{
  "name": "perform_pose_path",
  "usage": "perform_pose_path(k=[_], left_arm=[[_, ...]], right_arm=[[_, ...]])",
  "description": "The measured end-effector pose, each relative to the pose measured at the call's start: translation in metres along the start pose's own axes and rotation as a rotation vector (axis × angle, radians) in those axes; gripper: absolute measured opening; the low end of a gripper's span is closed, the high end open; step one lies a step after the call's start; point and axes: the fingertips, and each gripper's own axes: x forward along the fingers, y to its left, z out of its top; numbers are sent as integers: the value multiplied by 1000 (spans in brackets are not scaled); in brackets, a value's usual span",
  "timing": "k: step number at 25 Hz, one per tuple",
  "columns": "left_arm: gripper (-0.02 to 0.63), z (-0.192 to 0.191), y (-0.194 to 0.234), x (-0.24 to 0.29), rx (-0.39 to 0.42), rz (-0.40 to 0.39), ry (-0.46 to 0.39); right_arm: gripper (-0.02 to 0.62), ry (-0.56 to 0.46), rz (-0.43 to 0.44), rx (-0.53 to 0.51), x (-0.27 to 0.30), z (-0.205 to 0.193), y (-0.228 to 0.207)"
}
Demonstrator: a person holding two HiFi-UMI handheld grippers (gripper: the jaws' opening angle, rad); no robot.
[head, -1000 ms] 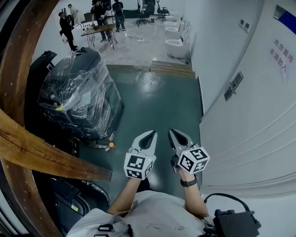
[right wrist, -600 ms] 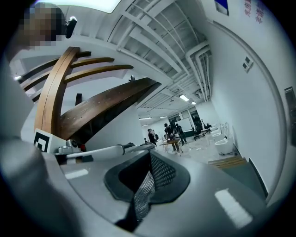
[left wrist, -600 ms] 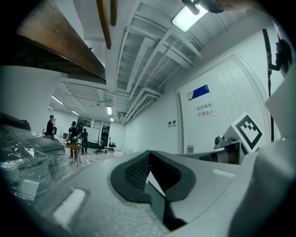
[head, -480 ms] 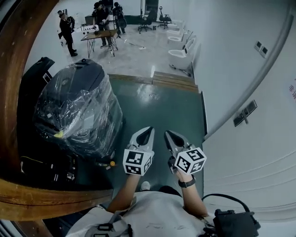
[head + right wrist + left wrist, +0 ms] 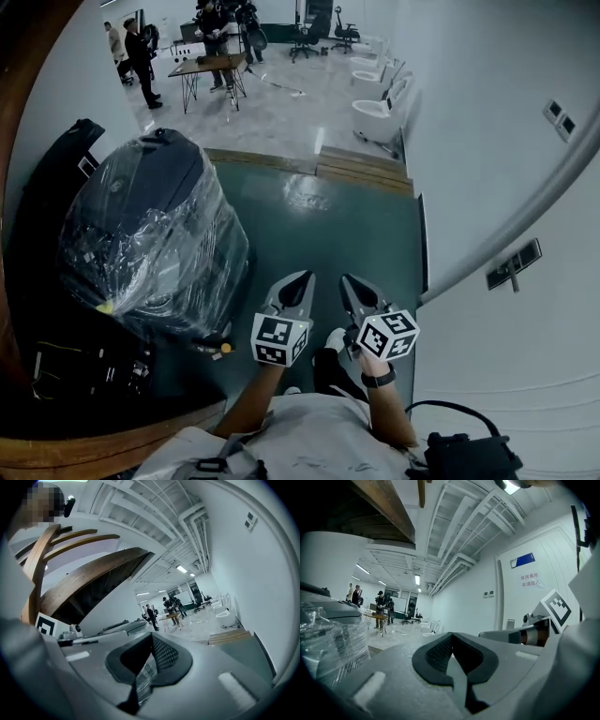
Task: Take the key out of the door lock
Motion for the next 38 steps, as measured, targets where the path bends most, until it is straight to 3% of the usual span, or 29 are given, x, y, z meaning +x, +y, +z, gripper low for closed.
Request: perform_pose_path(k=[3,9,16,22,32,38], left_arm=[[0,6,5,59,22,-13,4],[0,49,-4,198,73,-59,-52],[0,29,-54,311,64,-192,-48],[0,23,-138,391,88,-367,-15],[0,-8,-270,461,132,-730,87],[0,-10,-373,505,158,-1015,90]], right_arm=[[-2,-26,9,13,31,23,-45],[-2,-120,-8,-36,68,111,-154],[-2,-178,-173,-8,37,122,-280],[-3,-264,-354,38,-26,148,-382],[-2,-345,-699,79,-133,140,-465],[-2,-416,-953,64,-211,157,-511]])
